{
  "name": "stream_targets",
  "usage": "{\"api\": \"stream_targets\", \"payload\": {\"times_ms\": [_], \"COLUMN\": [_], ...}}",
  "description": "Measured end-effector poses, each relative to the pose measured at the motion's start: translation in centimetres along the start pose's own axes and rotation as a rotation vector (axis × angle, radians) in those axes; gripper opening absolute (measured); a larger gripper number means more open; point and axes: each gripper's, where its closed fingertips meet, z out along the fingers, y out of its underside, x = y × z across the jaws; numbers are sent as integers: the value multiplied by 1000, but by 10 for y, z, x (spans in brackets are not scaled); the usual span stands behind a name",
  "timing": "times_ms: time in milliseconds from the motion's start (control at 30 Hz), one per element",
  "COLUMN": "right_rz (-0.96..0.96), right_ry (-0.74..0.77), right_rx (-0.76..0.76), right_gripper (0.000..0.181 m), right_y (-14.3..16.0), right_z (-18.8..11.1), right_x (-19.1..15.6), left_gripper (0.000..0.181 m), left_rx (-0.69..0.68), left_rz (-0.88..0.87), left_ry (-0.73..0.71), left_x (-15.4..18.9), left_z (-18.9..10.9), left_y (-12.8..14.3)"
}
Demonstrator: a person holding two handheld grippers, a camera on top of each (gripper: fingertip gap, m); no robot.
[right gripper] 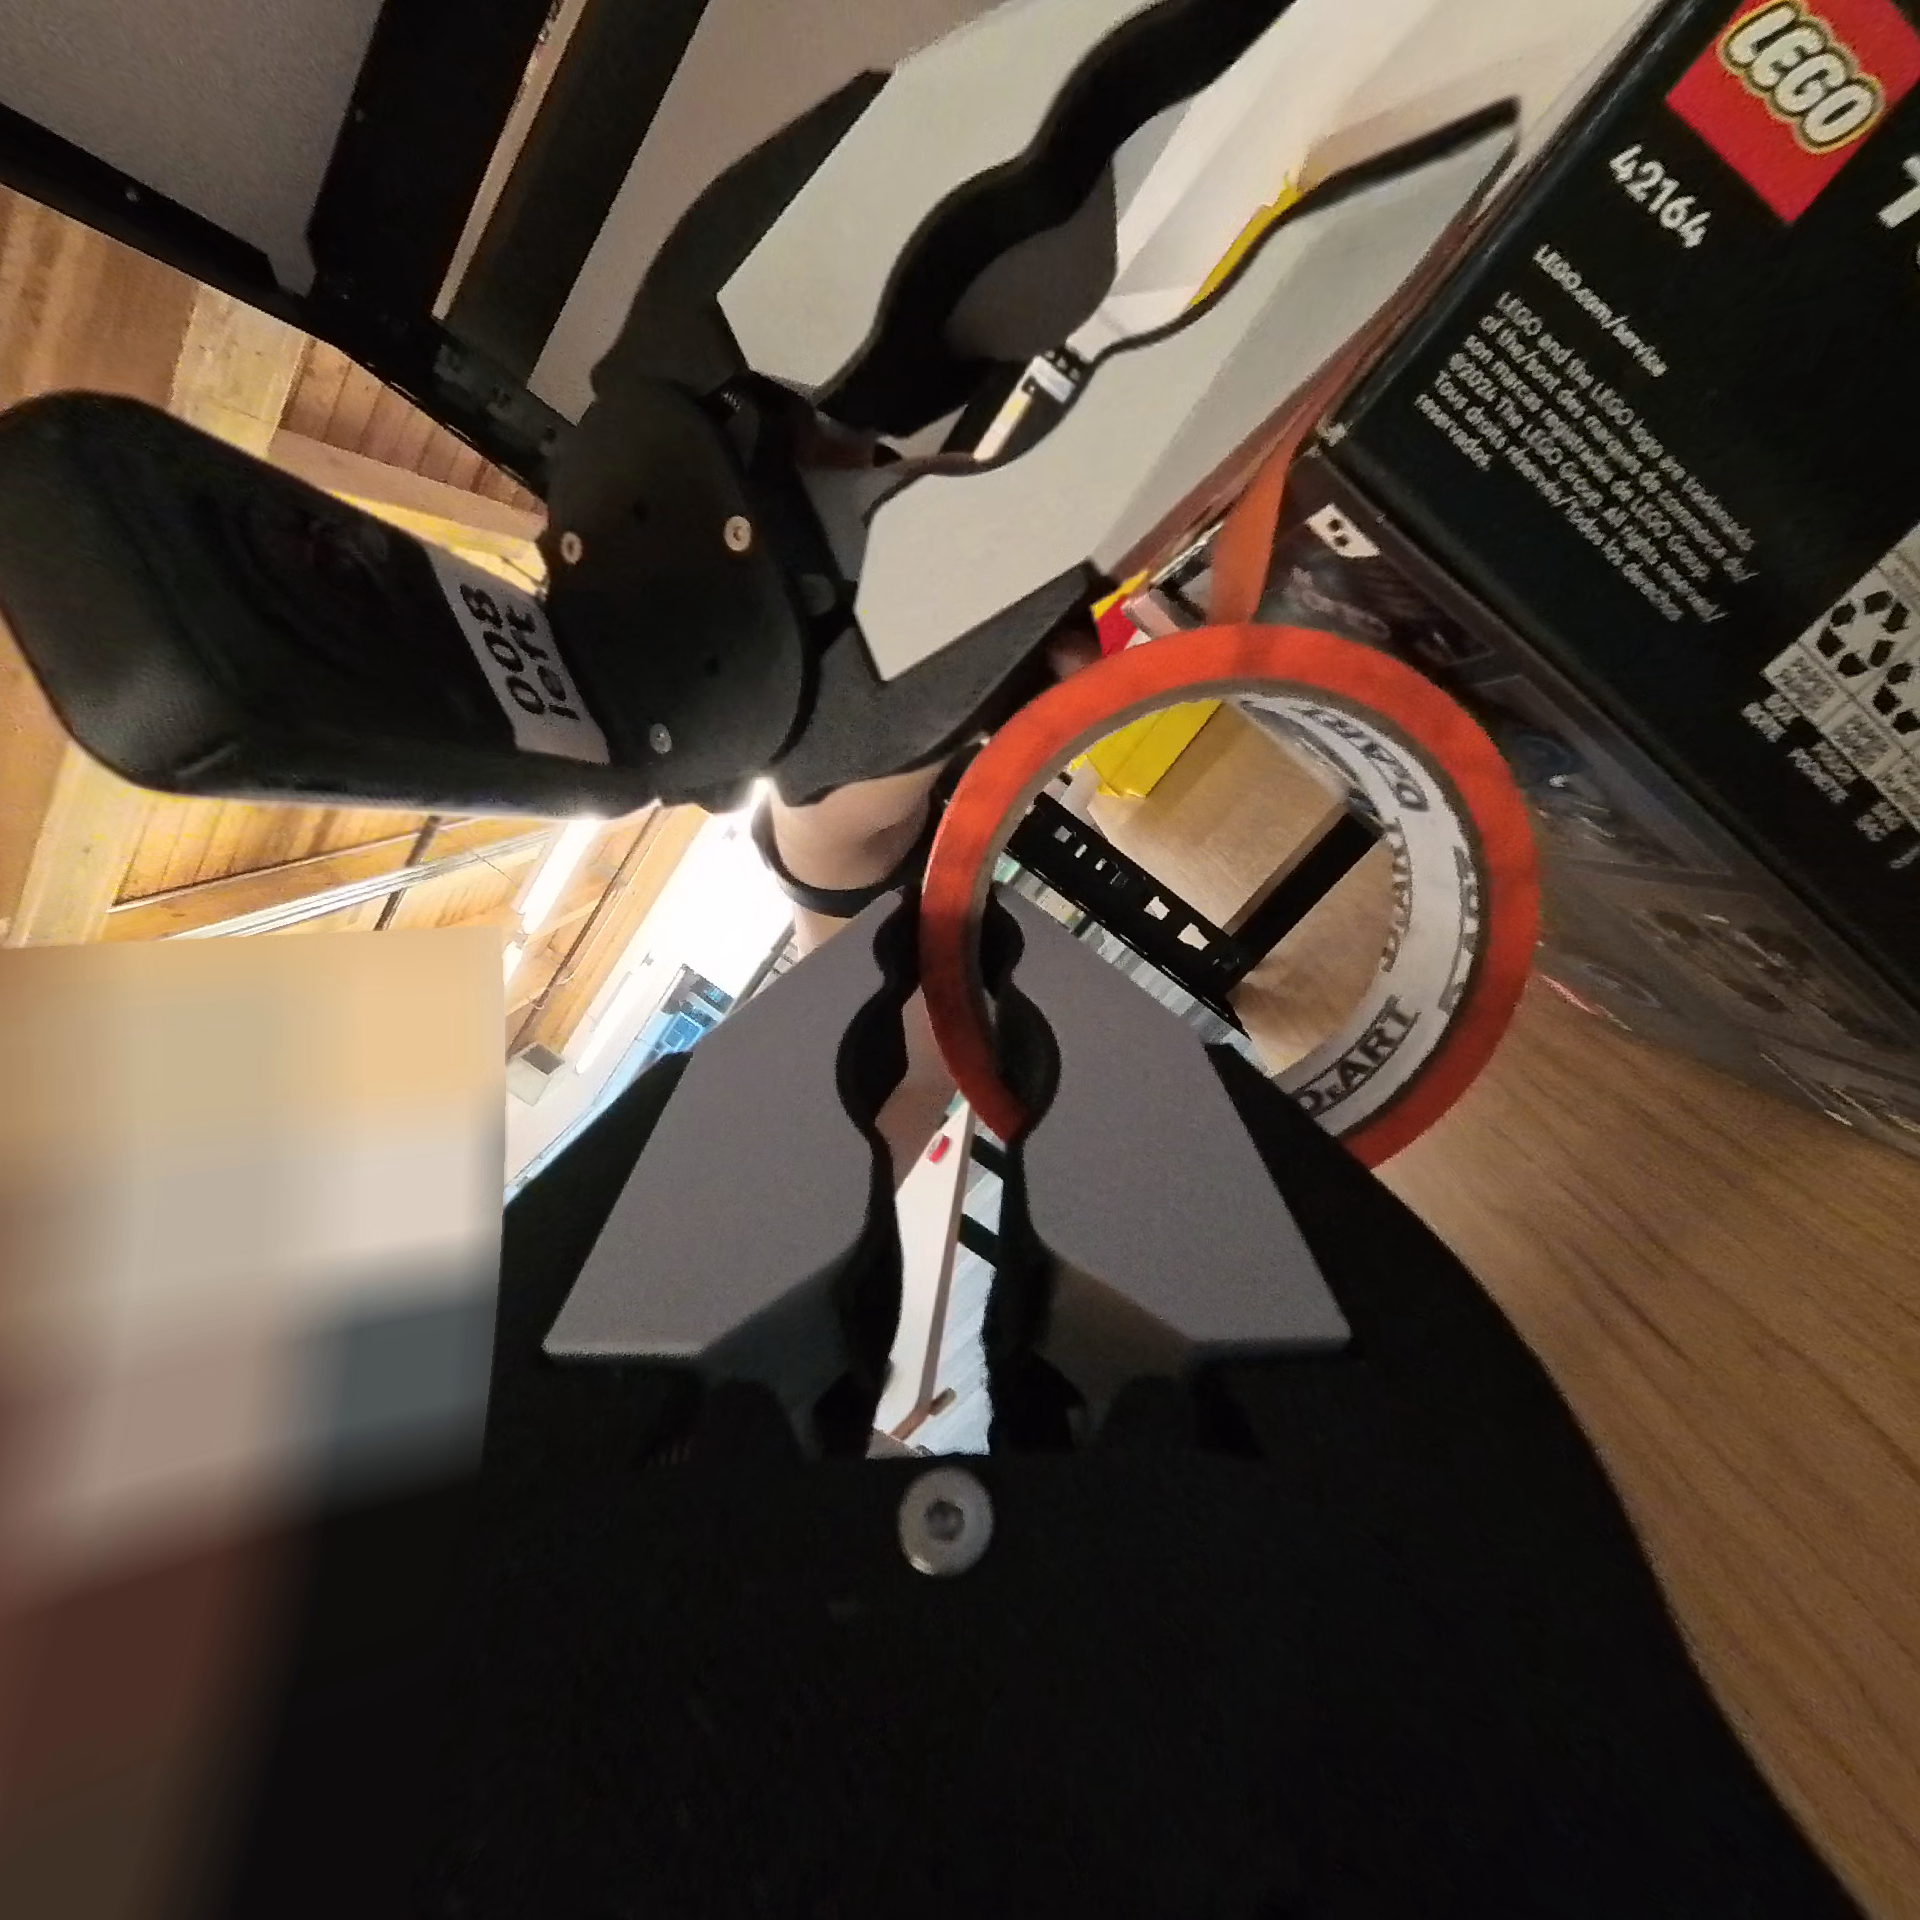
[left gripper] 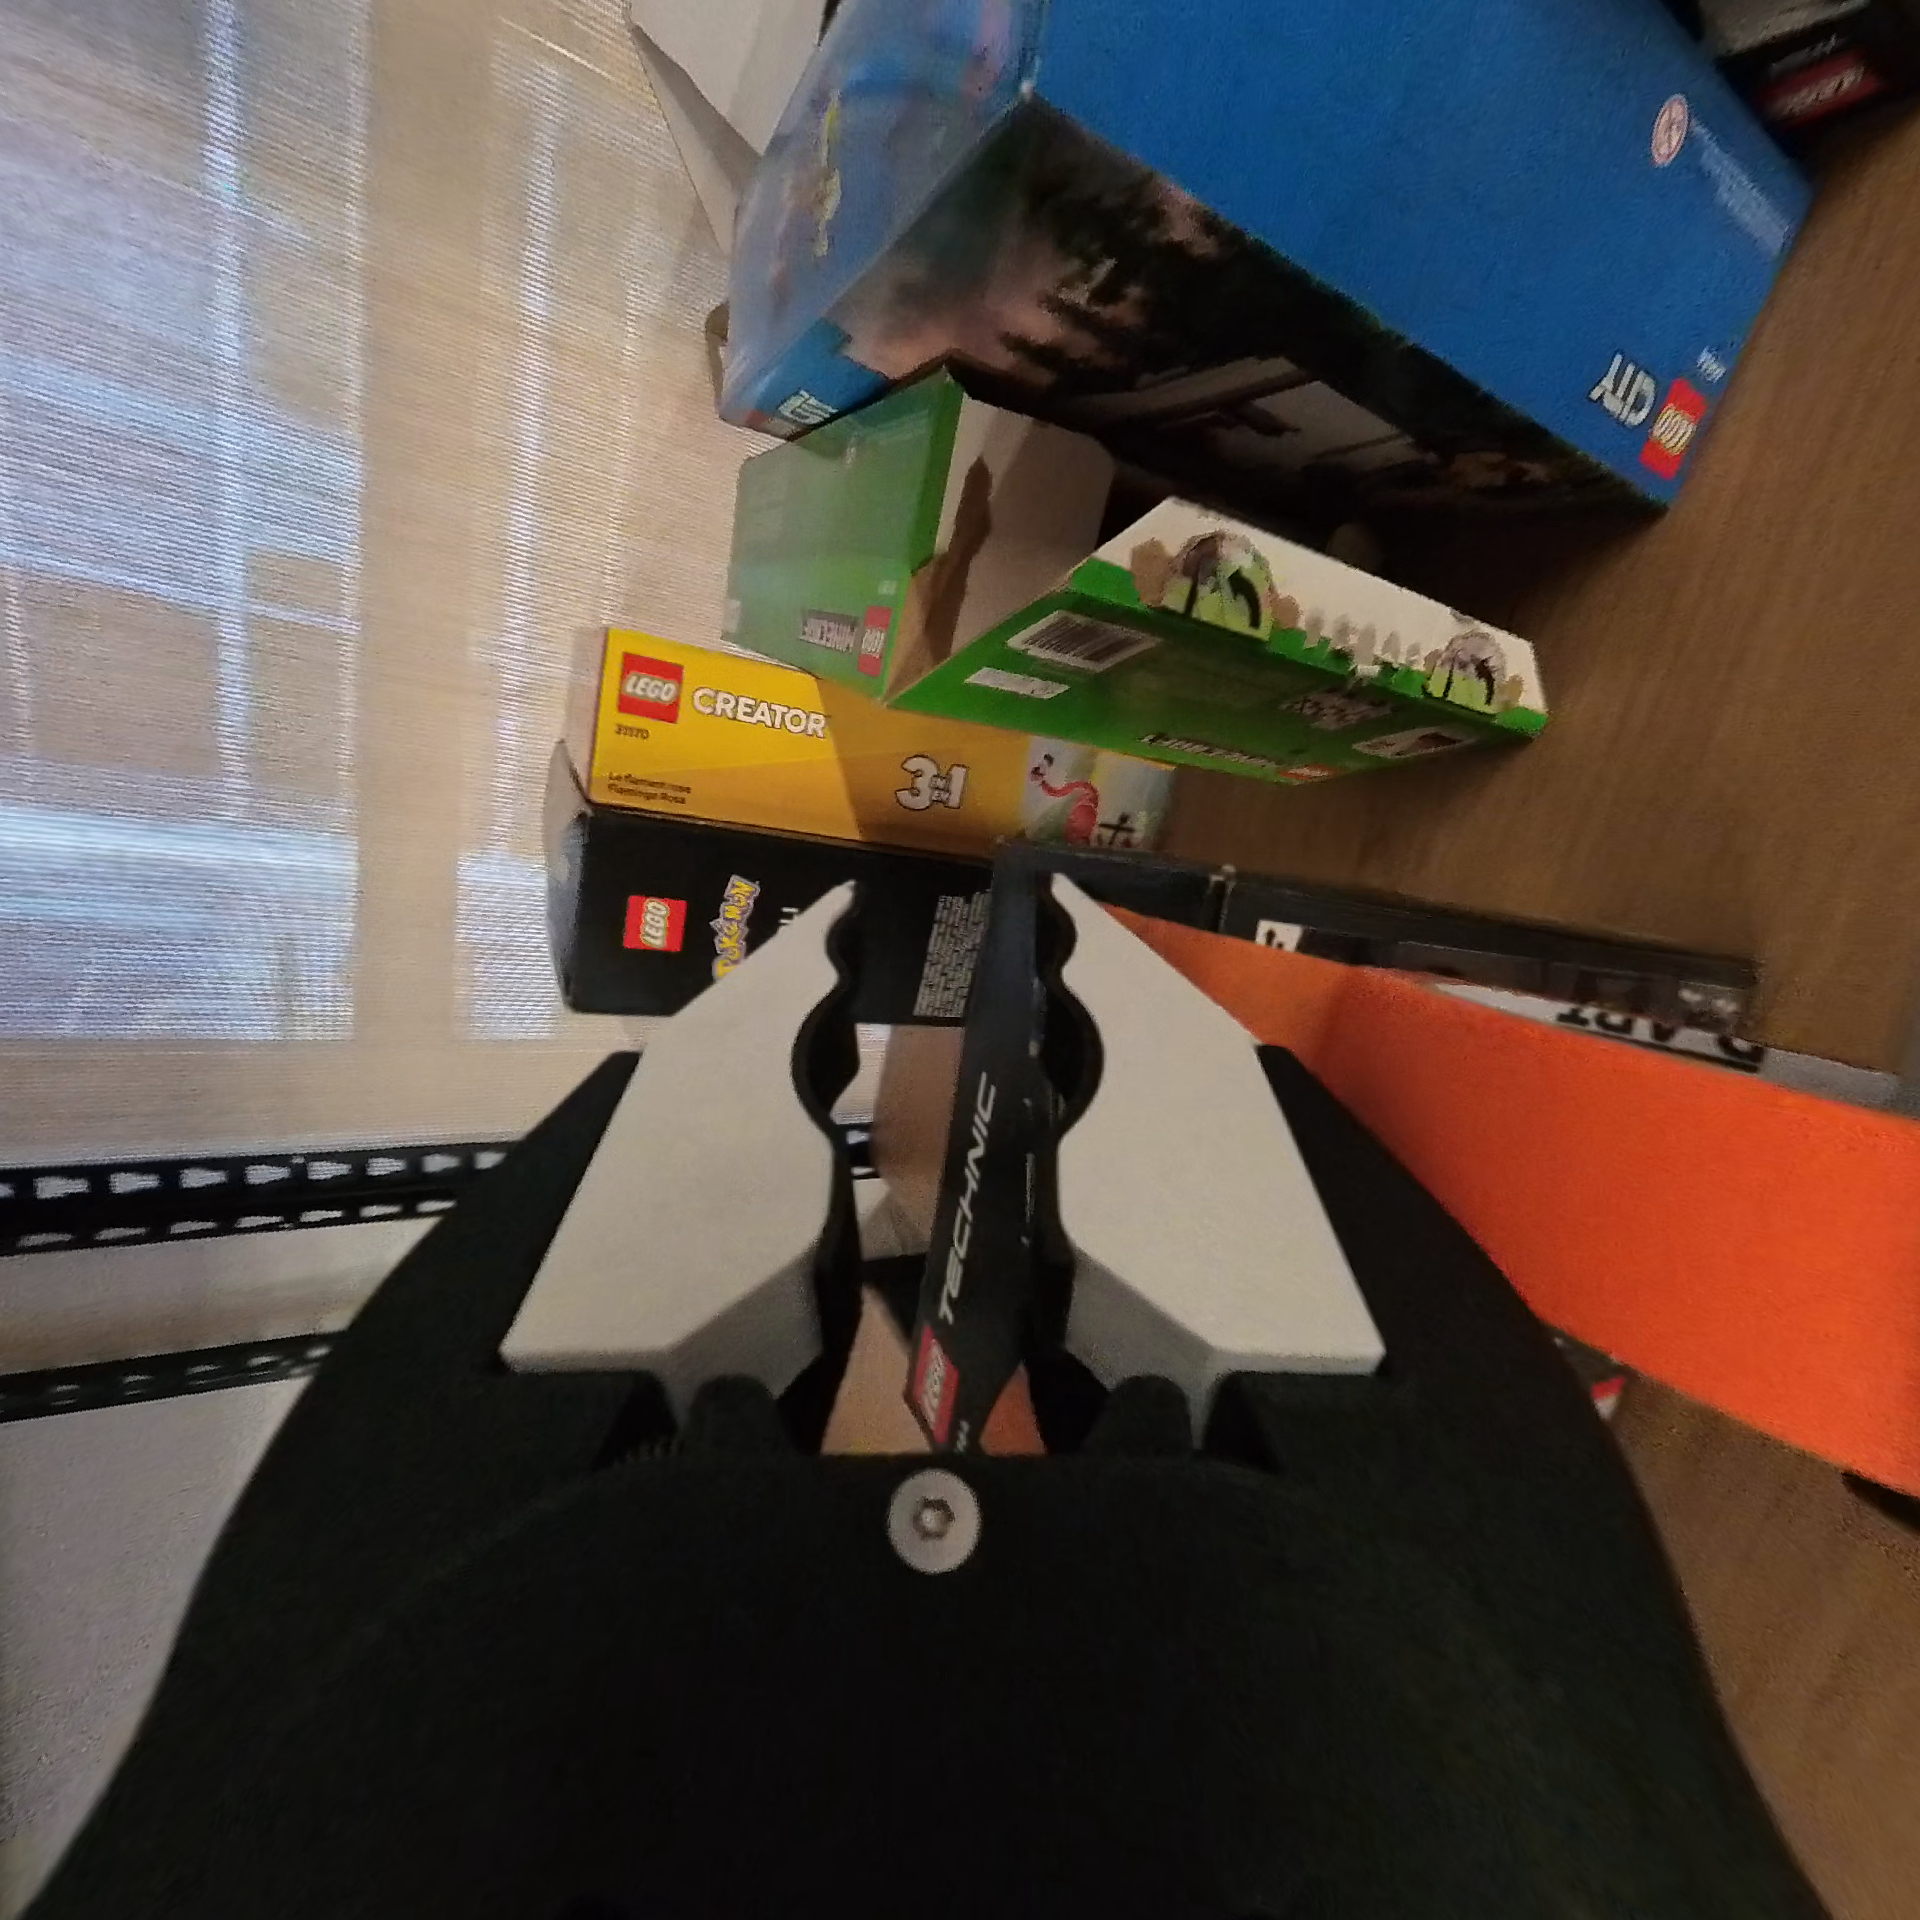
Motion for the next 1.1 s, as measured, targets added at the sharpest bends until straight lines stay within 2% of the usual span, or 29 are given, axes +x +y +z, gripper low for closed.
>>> {"api": "stream_targets", "payload": {"times_ms": [333,400,533,633,733,933,1100], "right_rz": [0,4,7,4,-25,-86,-172], "right_ry": [11,6,1,-1,-5,44,75], "right_rx": [-1,0,1,6,4,-21,-83], "right_gripper": [7,8,7,7,10,28,37], "right_y": [2,2,2,2,3,2,8], "right_z": [0,0,-1,-2,-4,-14,-31], "right_x": [7,7,7,7,6,9,6], "left_gripper": [37,33,22,32,55,58,63], "left_rx": [100,113,142,155,137,197,351], "left_rz": [-156,-180,-153,-149,-235,-445,-742], "left_ry": [135,146,98,67,65,-71,-113], "left_x": [7,8,13,9,-4,-30,-19], "left_z": [-20,-20,-17,-17,-20,-55,-98], "left_y": [0,-1,-6,-6,6,40,68]}}
